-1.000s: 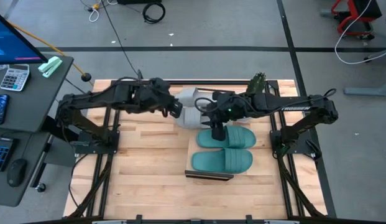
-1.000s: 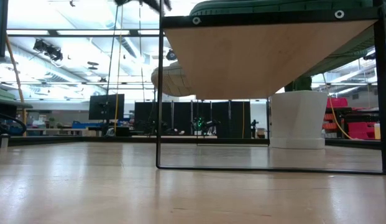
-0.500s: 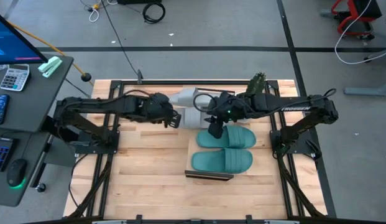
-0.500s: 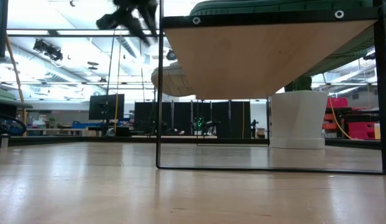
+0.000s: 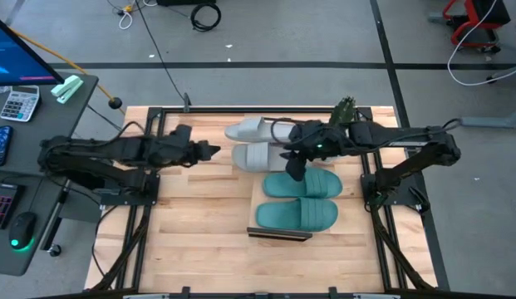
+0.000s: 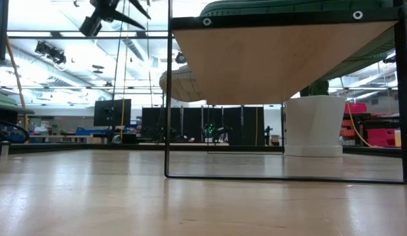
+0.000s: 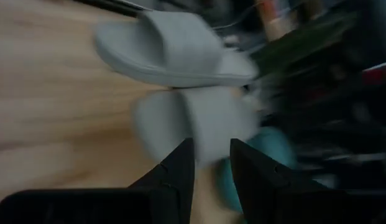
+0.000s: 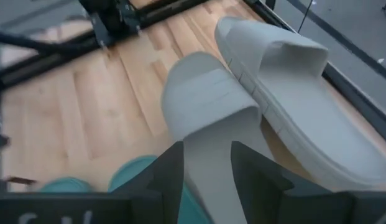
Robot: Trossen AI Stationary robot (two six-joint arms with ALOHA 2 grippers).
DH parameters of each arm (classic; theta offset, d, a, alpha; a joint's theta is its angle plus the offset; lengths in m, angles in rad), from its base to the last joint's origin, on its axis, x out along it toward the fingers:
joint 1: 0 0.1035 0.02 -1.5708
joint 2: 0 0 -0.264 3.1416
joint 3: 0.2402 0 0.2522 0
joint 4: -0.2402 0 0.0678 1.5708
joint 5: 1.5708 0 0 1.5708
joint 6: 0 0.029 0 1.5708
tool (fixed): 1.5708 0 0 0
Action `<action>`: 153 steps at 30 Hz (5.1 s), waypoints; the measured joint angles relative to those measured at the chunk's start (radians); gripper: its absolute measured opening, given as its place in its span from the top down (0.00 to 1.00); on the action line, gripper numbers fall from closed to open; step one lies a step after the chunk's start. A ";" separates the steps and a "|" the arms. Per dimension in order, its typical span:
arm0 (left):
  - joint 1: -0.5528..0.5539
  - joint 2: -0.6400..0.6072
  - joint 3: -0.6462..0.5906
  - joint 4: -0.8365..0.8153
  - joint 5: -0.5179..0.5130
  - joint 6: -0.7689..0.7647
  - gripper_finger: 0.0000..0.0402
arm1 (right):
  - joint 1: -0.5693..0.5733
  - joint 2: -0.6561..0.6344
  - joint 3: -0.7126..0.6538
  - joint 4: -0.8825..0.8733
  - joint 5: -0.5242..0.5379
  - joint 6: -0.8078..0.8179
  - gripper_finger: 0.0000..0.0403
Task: Pick and place slides into the shelf
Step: Adjust the gray slides on the shelf
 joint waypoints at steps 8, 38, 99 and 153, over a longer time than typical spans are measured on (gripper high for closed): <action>-0.022 -0.155 -0.289 0.559 -0.041 0.003 0.73 | 0.029 -0.016 0.000 0.006 -0.001 0.213 0.66; -0.027 -0.284 -0.293 0.711 -0.053 0.280 0.73 | 0.003 0.126 -0.110 0.214 0.038 0.856 0.66; -0.027 -0.293 -0.293 0.714 -0.053 0.304 0.73 | -0.037 0.150 -0.134 0.282 -0.039 0.824 0.99; -0.027 -0.291 -0.294 0.698 -0.053 0.303 0.73 | -0.049 0.045 -0.134 0.186 -0.009 0.625 0.98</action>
